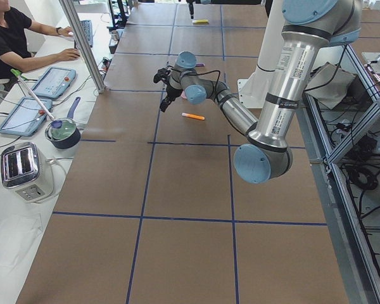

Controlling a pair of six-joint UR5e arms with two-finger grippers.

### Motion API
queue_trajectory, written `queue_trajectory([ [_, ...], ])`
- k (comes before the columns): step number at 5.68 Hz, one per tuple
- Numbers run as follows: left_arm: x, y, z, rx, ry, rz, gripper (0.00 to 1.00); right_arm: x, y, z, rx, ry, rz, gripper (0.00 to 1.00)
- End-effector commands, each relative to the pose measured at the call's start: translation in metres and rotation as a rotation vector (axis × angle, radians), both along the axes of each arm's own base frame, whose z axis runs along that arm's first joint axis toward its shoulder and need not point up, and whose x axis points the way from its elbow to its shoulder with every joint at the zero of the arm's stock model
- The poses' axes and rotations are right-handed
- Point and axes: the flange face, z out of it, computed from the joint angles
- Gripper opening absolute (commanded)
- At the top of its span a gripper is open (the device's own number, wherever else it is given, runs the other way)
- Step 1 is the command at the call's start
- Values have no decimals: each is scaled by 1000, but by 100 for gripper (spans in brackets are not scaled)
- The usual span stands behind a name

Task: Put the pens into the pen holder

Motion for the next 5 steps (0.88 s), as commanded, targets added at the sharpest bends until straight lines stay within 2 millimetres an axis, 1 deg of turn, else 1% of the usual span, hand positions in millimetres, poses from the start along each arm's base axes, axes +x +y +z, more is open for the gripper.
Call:
queue_trajectory([
  [1, -6, -2, 3, -6, 0, 0, 100, -2, 21, 40, -52, 8, -8, 93],
  [2, -8, 0, 2, -5, 3, -3, 100, -3, 21, 38, -50, 5, -10, 87],
  [3, -9, 1, 0, -7, 8, -7, 100, -3, 20, 34, -43, 3, -8, 70],
  [4, -10, 1, 0, -11, 10, -10, 100, -4, 20, 33, -49, 1, -1, 37],
  [5, -10, 1, 0, -11, 10, -10, 100, -3, 18, 27, -35, -2, -1, 5],
])
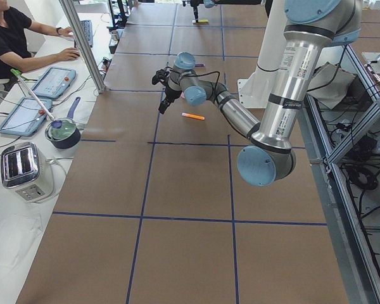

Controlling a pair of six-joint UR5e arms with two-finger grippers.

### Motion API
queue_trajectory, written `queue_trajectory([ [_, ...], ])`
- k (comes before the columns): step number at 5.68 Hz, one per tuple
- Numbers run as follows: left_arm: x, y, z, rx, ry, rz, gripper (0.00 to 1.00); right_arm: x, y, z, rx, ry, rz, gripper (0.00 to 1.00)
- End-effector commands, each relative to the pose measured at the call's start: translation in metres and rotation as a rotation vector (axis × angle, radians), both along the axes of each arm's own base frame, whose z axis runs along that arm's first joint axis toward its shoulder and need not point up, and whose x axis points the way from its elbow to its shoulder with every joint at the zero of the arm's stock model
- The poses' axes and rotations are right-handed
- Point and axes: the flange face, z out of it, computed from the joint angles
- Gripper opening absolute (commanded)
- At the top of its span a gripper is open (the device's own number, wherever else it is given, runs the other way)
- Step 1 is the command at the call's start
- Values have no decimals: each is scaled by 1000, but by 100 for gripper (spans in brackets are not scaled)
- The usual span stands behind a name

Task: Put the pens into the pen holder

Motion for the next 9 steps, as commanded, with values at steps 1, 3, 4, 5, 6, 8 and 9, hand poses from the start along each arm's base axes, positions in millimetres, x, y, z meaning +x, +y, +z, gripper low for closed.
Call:
queue_trajectory([
  [1, -2, 1, -1, 1, 3, -3, 100, 0, 4, 0, 7, 0, -7, 0],
  [3, -5, 4, -8, 10, 14, -2, 100, -1, -2, -17, 34, -15, 0, 0],
  [4, -6, 5, -10, 12, 19, -2, 100, -1, 0, -49, 89, -37, 4, 0],
  [5, -7, 6, -12, 5, 27, -9, 100, -2, -5, -109, 143, -54, 62, 0],
  [6, -7, 6, -14, 3, 31, -12, 100, -4, -15, -159, 229, -81, 97, 0],
  [8, -8, 8, -15, -3, 37, -18, 100, -66, -41, -238, 411, -219, 133, 0],
  [9, -7, 8, -14, -5, 36, -17, 100, -114, -62, -302, 453, -346, 164, 0],
])
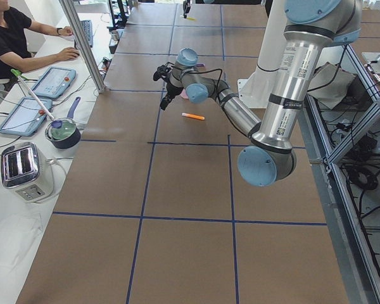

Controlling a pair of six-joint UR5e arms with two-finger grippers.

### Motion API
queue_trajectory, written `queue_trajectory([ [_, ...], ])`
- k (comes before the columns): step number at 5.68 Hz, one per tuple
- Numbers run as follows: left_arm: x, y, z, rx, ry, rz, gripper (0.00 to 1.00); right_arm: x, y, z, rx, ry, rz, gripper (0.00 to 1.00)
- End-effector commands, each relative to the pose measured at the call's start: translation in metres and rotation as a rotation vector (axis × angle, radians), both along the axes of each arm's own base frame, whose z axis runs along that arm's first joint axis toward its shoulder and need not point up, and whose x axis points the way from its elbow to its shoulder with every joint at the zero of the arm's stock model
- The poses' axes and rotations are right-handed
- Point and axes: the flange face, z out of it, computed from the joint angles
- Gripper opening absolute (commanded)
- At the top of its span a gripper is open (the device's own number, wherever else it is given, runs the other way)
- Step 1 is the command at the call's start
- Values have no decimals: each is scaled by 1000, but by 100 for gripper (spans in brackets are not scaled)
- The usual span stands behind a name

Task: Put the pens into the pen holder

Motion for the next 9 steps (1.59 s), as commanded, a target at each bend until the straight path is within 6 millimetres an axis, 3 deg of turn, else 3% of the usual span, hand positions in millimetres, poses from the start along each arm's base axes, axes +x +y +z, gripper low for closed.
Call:
queue_trajectory([
  [1, 1, 0, 0, -1, 0, 1, 100, -81, -27, -113, 48, -212, 26, 0],
  [3, 1, 0, 1, -2, -1, 1, 100, -186, -12, -226, 103, -327, 149, 0],
  [4, 1, 0, 1, -2, -1, 1, 100, -220, 2, -273, 124, -394, 199, 0],
  [5, 2, -1, 2, -6, -3, 0, 100, -273, 28, -309, 143, -449, 302, 0],
  [7, 2, 1, -1, -4, 3, 0, 100, -359, 79, -359, 177, -427, 420, 0],
  [8, 2, 0, 1, -6, -1, -2, 100, -395, 96, -377, 200, -411, 495, 0],
  [9, 2, -1, 2, -6, -2, -4, 100, -416, 95, -380, 196, -376, 499, 0],
])
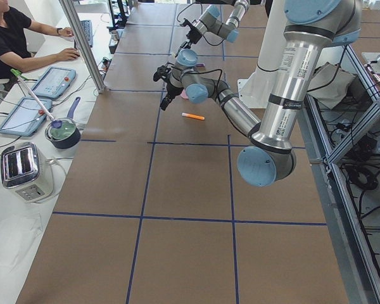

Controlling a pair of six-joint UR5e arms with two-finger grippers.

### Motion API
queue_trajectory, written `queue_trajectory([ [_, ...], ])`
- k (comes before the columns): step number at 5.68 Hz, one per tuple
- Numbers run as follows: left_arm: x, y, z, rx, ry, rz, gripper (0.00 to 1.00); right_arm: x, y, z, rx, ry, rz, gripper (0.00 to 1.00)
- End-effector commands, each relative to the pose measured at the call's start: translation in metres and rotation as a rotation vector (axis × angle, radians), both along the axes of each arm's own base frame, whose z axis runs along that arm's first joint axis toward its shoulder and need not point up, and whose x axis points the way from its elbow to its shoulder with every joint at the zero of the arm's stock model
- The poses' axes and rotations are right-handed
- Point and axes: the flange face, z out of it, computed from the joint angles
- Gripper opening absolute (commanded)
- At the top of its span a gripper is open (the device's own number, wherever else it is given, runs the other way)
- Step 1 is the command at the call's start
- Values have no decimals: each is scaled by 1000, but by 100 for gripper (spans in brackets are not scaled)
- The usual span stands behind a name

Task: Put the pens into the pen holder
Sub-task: 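Carry the yellow marker with the right gripper and drop it into the cup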

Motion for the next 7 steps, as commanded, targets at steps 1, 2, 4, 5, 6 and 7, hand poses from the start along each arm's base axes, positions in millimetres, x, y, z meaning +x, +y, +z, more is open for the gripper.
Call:
queue_trajectory([
  [1, -1, -1, 1, -2, -3, -2, 100, -27, 10, -8, -6, 24, 19, 0],
  [2, -2, 3, 8, -11, -10, 0, 100, -40, 26, -1, 2, 47, 50, 6],
  [4, 3, 3, 12, -45, -3, -9, 100, -44, 24, -3, 2, 71, 73, 99],
  [5, 19, 4, 18, -103, 9, -10, 100, -41, 25, -6, 2, 70, 71, 100],
  [6, 64, 13, 24, -180, 11, 105, 96, -30, 27, -17, 7, 51, 67, 100],
  [7, 93, 1, 15, -273, -4, 171, 94, -24, 20, -16, -12, 104, 76, 100],
])
